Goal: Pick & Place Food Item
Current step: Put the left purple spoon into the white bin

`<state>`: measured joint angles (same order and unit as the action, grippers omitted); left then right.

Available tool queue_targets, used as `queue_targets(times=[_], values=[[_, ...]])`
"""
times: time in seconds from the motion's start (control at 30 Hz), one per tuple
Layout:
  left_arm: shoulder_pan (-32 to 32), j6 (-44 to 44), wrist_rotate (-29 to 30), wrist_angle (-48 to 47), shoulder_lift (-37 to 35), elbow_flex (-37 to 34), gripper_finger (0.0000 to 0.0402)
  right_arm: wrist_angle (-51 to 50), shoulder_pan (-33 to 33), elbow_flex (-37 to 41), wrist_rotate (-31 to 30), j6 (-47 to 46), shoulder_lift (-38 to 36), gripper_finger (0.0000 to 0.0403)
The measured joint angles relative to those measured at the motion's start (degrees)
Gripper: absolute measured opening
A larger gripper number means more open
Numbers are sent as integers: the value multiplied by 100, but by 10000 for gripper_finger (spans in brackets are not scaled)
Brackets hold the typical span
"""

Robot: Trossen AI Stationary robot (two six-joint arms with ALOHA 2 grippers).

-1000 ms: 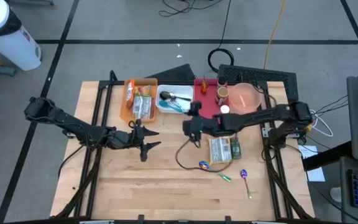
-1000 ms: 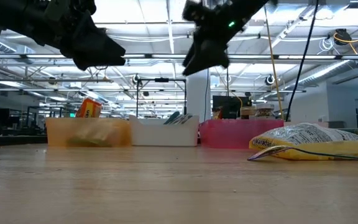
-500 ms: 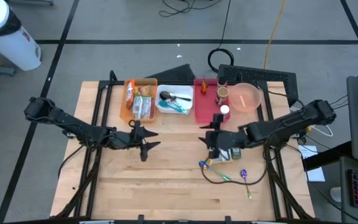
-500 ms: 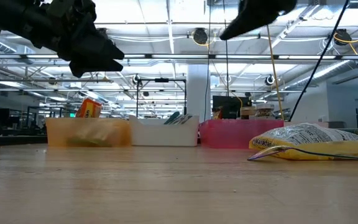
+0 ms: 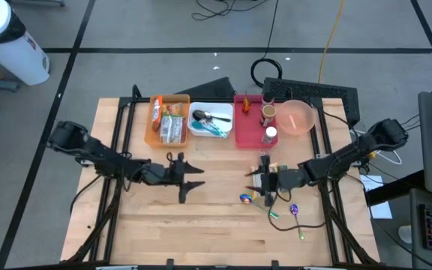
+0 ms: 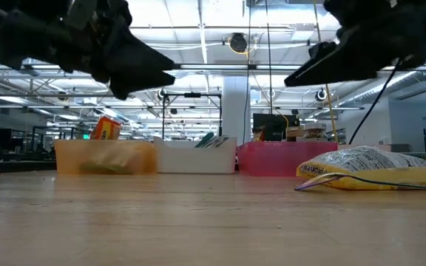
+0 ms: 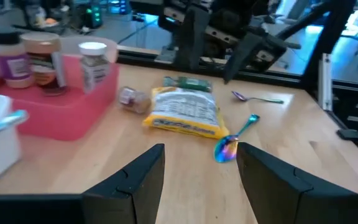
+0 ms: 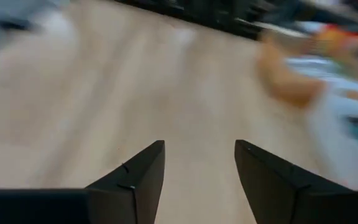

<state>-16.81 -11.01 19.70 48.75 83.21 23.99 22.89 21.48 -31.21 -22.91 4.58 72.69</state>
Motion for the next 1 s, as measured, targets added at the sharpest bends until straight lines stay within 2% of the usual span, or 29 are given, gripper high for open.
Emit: queue_targets(times=[0.1, 0.2, 0.4, 0.63, 0.83, 1.0], values=[[47, -22, -165, 217, 360, 99, 209, 89, -7, -23, 890, -528, -55, 182], [100, -24, -350, 225, 608, 301, 209, -62, 83, -77, 1252, -876, -53, 178], [136, 120, -522, 165, 992, 830, 209, -742, 338, -261, 1267, -1337, 94, 176], [136, 505, -688, -321, 1144, 1242, 209, -992, 623, -515, 1251, -1637, 840, 175], [136, 647, -683, -404, 1144, 1309, 209, -982, 638, -576, 1092, -2111, 1286, 171], [147, 680, -669, -370, 1144, 1309, 209, -1074, 720, -576, 1034, -2457, 1348, 169]])
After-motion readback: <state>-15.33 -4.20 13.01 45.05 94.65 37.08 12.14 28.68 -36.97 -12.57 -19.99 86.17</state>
